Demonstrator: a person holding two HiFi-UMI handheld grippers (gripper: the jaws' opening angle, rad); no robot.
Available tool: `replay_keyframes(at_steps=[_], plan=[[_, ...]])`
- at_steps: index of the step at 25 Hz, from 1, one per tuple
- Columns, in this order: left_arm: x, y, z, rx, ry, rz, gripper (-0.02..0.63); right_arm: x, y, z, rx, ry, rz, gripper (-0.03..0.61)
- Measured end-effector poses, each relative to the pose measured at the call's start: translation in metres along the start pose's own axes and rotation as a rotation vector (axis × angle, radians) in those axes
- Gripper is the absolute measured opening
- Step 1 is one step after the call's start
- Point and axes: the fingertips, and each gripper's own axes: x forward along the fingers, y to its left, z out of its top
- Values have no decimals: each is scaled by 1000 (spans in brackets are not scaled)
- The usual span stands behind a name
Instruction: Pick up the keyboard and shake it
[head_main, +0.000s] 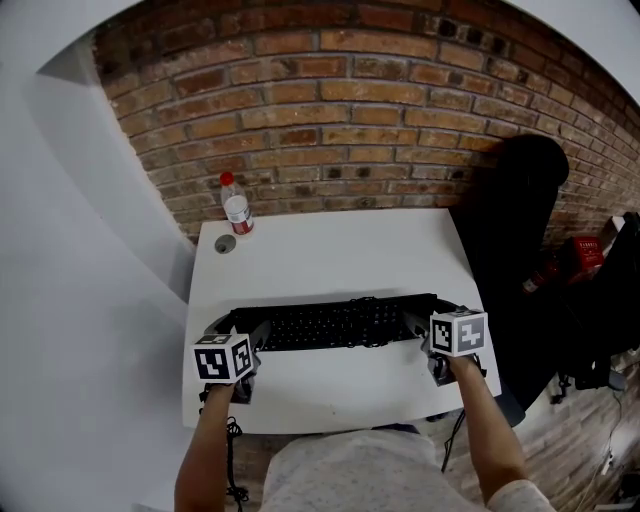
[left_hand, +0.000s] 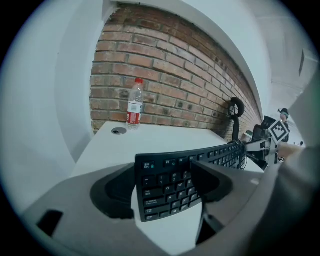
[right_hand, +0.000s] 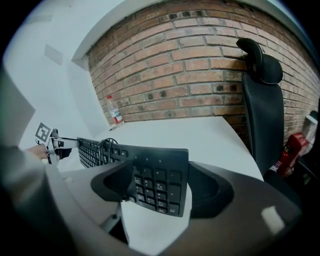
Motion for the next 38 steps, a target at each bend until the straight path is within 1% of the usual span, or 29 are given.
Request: replay_keyframes(at_steps=[5, 7, 10, 19, 30, 32, 38], plan=[[-5, 2, 7, 21, -34, 13, 343, -6, 5, 5, -10, -38, 15, 345], [-8, 2, 7, 24, -49, 20, 342, -8, 5, 5, -15, -58, 22, 317], [-11, 2, 6, 27, -59, 24, 342, -11, 5, 3, -27, -74, 27, 311], [-18, -3, 0, 29, -53, 36, 344, -17, 6, -2, -64, -68, 21, 308], [-30, -8, -10, 28, -71, 54, 344, -23, 8, -11, -126, -64, 9, 308], [-33, -9, -13, 27, -74, 61, 344, -25, 8, -13, -146, -60, 6, 299], [-40, -12, -23, 25, -77, 80, 344, -30, 10, -19, -159, -67, 20, 291]])
